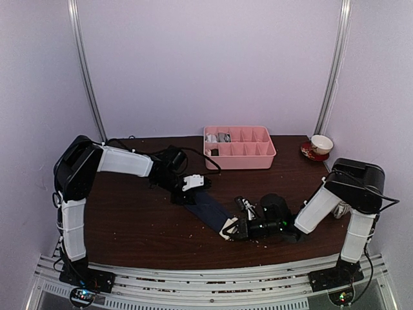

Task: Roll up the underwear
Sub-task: Fold the underwear at the center of the board.

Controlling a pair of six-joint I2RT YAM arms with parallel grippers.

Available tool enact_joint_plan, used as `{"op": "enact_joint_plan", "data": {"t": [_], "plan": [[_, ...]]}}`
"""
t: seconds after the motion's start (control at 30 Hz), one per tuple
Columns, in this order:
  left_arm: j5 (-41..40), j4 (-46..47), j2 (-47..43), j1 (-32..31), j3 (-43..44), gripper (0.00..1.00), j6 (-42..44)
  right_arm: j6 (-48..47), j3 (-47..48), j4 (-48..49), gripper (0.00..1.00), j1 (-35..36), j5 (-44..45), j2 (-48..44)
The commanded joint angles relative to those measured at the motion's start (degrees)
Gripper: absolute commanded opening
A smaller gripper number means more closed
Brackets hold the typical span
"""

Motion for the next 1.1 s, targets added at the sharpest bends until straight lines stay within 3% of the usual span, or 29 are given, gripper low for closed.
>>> {"op": "enact_joint_plan", "data": {"t": [0.0, 0.1, 1.07], "plan": [[-4.2, 2.54, 0.72, 0.39, -0.89, 0.38, -1.63, -0.48, -1.07, -12.32, 0.09, -0.43, 2.13, 0.28], [-4.03, 2.54, 0.86, 0.4, -1.2, 0.36, -1.47, -1.64, -0.55, -13.83, 0.17, -0.41, 2.67, -1.93], [-2.28, 0.88, 0.97, 0.32, -0.87, 0.32, -0.15, -6.25, 5.78, -23.7, 0.25, -0.43, 10.65, -11.22]]}}
